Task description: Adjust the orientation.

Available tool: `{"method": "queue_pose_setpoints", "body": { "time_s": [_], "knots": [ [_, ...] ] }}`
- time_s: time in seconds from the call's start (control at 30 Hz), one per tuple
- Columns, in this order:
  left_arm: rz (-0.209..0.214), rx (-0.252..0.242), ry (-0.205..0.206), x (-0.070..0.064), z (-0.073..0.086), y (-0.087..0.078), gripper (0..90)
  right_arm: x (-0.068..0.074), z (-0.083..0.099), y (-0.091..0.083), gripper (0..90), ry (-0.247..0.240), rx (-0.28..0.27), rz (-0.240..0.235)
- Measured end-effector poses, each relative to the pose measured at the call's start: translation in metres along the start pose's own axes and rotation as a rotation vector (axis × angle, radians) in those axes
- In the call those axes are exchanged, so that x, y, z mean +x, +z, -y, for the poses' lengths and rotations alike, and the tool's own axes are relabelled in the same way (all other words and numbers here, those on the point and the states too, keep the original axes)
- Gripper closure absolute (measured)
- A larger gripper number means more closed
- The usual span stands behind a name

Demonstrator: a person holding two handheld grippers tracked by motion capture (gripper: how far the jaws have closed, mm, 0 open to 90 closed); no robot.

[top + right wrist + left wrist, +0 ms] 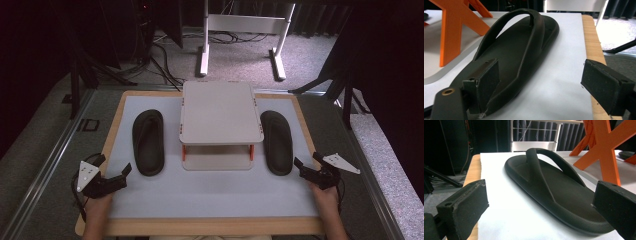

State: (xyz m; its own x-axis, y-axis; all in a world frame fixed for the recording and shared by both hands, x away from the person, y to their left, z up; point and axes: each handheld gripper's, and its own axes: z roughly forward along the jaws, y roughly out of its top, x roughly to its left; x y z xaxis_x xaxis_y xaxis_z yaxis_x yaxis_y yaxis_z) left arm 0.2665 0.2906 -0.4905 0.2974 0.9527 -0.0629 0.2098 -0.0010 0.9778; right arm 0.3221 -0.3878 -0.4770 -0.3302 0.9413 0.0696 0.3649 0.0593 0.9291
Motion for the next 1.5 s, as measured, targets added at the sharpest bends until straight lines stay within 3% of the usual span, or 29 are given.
{"method": "queue_pose_setpoints", "body": {
  "time_s": [0.07,0.2,0.37,0.5,0.7,0.8,1.03,1.3,1.5],
  "knots": [
    [0.002,0.002,-0.002,0.0,0.0,0.0,0.0,-0.001,0.0,0.0,14.1,0.007,-0.003,-0.001],
    [0.004,0.009,-0.029,0.002,0.0,-0.001,0.0,-0.005,0.001,-0.004,13.5,0.069,-0.019,0.006],
    [0.003,0.022,-0.038,0.003,0.0,-0.001,0.0,0.0,0.001,-0.004,13.1,0.031,-0.017,0.048],
    [0.03,0.058,-0.046,0.004,-0.001,0.0,0.0,0.002,0.001,-0.004,13.1,0.023,-0.019,0.073],
    [0.067,0.188,-0.043,0.003,-0.005,0.008,0.0,0.001,0.001,-0.004,13.1,0.036,-0.02,0.082],
    [0.06,0.251,-0.05,0.002,-0.007,0.012,0.0,0.002,0.001,-0.003,13.1,0.024,-0.009,0.09],
    [0.077,0.328,-0.062,0.002,-0.014,0.017,0.0,0.003,0.001,-0.003,13.3,0.02,-0.013,0.094],
    [0.043,0.399,-0.077,0.008,-0.038,0.025,0.0,0.004,0.001,-0.003,13.4,0.011,-0.012,0.098],
    [0.035,0.457,-0.058,0.007,-0.055,0.035,0.0,0.004,0.001,-0.002,13.5,0.01,-0.009,0.1]
  ]
}}
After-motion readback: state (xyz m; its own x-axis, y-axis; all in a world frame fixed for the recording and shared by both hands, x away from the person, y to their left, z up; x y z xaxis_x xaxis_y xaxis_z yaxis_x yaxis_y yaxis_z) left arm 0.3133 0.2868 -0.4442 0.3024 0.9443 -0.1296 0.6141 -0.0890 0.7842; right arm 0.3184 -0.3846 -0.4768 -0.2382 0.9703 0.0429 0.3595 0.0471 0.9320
